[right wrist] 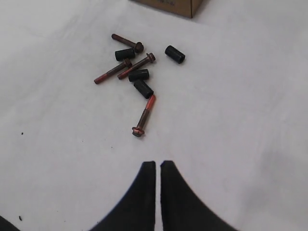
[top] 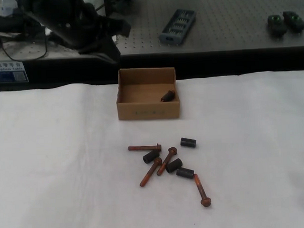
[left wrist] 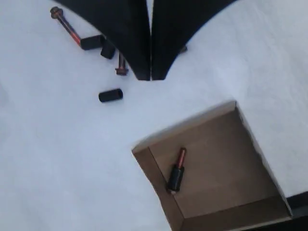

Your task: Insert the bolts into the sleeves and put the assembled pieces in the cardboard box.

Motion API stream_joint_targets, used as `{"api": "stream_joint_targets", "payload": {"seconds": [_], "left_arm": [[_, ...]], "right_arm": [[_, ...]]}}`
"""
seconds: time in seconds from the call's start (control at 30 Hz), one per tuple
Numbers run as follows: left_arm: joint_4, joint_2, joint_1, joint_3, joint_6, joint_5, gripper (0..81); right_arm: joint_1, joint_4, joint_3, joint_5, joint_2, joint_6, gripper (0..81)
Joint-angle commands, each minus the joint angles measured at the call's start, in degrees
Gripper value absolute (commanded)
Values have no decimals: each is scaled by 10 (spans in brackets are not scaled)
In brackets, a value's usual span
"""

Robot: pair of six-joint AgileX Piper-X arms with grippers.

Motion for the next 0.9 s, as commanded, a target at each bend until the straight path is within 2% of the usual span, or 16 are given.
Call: {"api": "stream_joint_targets", "payload": {"seconds": [0.0,0.33,0.47,0.67,0.87], "left_arm": [[13,-41,-1,45,17,-4,7],[-78,-355,-1,452,17,17,7],[-93,-492,-1,566,15,18,7],[-95,-661,-1,635,-24,18,7],[-109,-739,-1,636,-27,15,7]], "right_arm": [[-4,26,-2,2,-38,-6,29],[-4,61,-2,2,-70,-5,29],[-4,65,-2,2,-70,-5,29],[-4,65,-2,2,-70,-5,29],[-4,65,-2,2,-70,0,29]]}}
